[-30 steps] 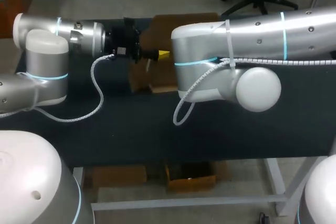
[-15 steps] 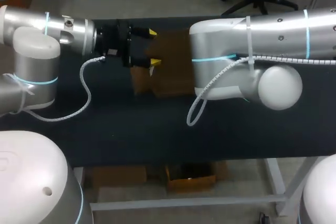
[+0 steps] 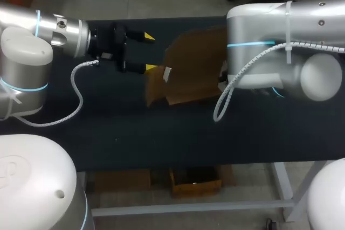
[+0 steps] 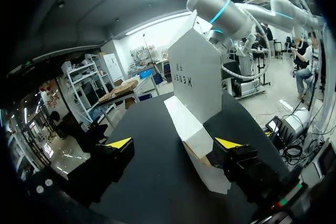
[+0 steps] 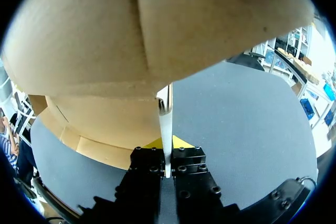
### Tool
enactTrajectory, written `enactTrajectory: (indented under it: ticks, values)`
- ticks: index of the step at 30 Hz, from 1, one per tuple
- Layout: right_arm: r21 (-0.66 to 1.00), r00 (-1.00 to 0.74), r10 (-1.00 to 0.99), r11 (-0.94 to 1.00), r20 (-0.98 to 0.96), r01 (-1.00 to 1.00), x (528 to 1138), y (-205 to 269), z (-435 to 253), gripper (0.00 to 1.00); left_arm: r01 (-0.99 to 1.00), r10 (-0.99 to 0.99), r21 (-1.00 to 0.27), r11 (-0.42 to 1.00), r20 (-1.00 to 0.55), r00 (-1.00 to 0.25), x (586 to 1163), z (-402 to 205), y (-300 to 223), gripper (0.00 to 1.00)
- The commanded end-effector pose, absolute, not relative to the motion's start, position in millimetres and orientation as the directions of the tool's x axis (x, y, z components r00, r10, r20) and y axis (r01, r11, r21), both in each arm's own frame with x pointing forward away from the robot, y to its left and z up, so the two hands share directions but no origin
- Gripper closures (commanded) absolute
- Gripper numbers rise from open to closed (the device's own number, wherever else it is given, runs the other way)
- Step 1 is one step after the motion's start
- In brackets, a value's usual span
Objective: Assemble the packaging by folding the flat box into shape, placing the metal phone stand inside, and closing the box properly
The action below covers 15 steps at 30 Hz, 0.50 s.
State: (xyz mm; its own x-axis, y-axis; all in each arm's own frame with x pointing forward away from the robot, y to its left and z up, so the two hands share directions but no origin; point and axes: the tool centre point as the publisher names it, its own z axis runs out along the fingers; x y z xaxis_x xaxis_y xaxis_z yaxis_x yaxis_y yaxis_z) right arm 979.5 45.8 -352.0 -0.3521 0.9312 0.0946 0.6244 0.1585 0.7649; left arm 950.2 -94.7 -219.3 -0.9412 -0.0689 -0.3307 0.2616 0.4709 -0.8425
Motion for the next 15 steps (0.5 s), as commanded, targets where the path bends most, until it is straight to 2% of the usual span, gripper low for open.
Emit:
enactTrajectory:
  ticks: [1,15]
  values:
    - [0.7,-0.464,0.86,0.197,0.213,0.687,977.6,38.0,-335.5,1.0,0.255,-0.074,-0.826,0.503,-0.336,-0.939,940.5,-209.7,-80.4,0.0]
    - [0.604,-0.511,0.792,0.236,0.335,0.762,969.7,21.6,-317.4,1.0,0.228,-0.062,-0.784,0.577,-0.32,-0.945,927.2,-203.2,-53.2,0.0]
